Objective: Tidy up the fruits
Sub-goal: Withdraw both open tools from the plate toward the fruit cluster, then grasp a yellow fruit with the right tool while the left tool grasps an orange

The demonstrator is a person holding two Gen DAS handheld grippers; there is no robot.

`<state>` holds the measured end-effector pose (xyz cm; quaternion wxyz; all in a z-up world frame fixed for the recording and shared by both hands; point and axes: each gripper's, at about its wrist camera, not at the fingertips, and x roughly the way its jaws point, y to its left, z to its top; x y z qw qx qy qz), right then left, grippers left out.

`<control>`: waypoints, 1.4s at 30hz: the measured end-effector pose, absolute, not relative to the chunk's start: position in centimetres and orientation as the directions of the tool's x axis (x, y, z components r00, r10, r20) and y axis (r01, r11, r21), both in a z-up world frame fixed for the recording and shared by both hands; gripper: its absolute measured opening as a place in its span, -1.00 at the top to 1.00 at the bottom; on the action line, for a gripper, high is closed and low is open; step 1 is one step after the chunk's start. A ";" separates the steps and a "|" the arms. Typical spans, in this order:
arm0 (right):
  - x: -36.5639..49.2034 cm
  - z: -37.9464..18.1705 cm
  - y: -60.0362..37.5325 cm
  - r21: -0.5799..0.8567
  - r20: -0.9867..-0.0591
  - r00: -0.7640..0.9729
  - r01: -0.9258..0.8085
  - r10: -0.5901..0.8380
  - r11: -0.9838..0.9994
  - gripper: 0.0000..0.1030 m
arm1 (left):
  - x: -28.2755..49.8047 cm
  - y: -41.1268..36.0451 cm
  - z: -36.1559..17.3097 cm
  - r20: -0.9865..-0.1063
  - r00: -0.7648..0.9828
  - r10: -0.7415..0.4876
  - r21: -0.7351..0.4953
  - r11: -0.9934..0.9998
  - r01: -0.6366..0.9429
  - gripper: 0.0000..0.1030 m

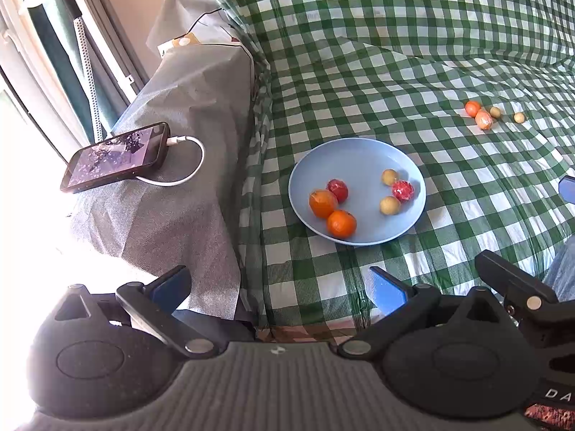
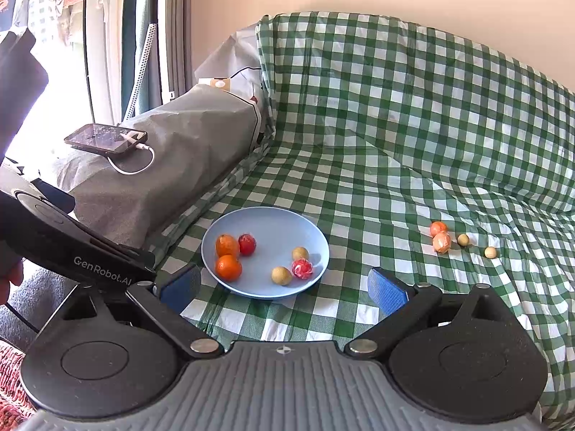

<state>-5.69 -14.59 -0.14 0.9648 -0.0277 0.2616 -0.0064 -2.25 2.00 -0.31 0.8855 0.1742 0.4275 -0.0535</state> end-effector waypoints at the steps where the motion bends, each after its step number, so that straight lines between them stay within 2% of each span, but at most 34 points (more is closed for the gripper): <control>1: -5.6 -0.2 -14.5 -0.058 -0.506 0.862 -0.003 -0.027 0.998 -0.92 | -2.2 2.0 -0.3 -0.776 0.629 0.054 0.262 0.934 0.243 -0.99; 12: -5.3 -0.8 -15.1 -0.055 -0.519 0.854 -0.004 -0.025 0.998 -0.92 | -1.2 0.8 -0.5 -0.788 0.613 0.058 0.270 0.927 0.260 -0.99; 23: -3.8 -2.3 -18.7 0.075 -0.548 0.836 0.046 0.003 0.996 -0.92 | 1.3 -2.2 -1.0 -0.823 0.561 0.085 0.281 0.920 0.274 -0.99; 33: -3.3 -3.8 -25.8 0.177 -0.520 0.836 0.307 -0.177 0.935 -0.92 | 4.0 -7.9 -1.4 -0.838 0.541 0.062 0.279 0.902 0.329 -0.99; 42: -2.7 -6.1 -34.9 0.146 -0.532 0.759 0.518 -0.375 0.843 -0.92 | 8.3 -17.4 -3.1 -0.866 0.497 -0.061 0.190 0.878 0.440 -0.99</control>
